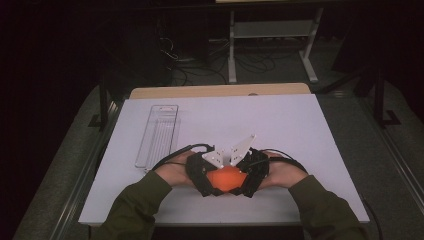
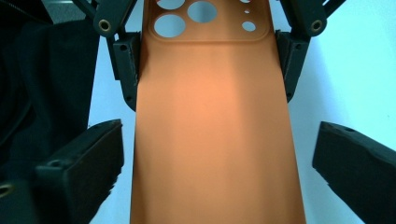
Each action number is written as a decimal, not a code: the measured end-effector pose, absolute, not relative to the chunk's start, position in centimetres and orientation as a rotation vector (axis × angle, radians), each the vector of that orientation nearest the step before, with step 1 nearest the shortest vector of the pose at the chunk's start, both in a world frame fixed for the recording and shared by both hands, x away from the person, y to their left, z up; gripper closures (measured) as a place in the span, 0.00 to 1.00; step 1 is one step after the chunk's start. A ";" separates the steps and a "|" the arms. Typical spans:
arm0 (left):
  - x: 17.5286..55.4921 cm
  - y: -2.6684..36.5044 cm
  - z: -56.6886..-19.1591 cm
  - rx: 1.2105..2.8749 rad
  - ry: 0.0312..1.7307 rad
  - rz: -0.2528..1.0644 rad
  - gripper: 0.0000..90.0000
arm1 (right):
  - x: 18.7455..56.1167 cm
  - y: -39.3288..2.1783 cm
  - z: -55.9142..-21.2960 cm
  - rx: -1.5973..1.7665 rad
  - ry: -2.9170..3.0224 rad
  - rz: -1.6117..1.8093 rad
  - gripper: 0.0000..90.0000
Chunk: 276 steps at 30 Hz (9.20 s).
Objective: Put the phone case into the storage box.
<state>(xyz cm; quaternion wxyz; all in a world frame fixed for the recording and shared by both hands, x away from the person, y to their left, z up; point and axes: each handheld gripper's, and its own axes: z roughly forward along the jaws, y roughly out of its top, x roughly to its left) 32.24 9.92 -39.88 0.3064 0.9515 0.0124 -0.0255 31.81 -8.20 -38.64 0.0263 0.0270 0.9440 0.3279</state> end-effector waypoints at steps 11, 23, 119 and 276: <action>32.7 10.2 -40.1 2.524 0.147 -0.032 0.17 | 32.4 -9.4 -38.3 0.182 2.848 1.060 0.00; 32.8 10.2 -40.6 2.532 0.294 0.019 0.17 | 32.5 -11.8 -38.4 0.373 2.770 1.094 0.00; 34.0 11.8 -40.3 2.454 0.637 0.164 0.17 | 29.1 -13.6 -42.7 0.718 2.248 0.900 0.00; 33.6 11.6 -39.5 2.386 0.649 0.121 0.17 | 26.3 -8.2 -43.5 -0.135 1.803 0.421 0.00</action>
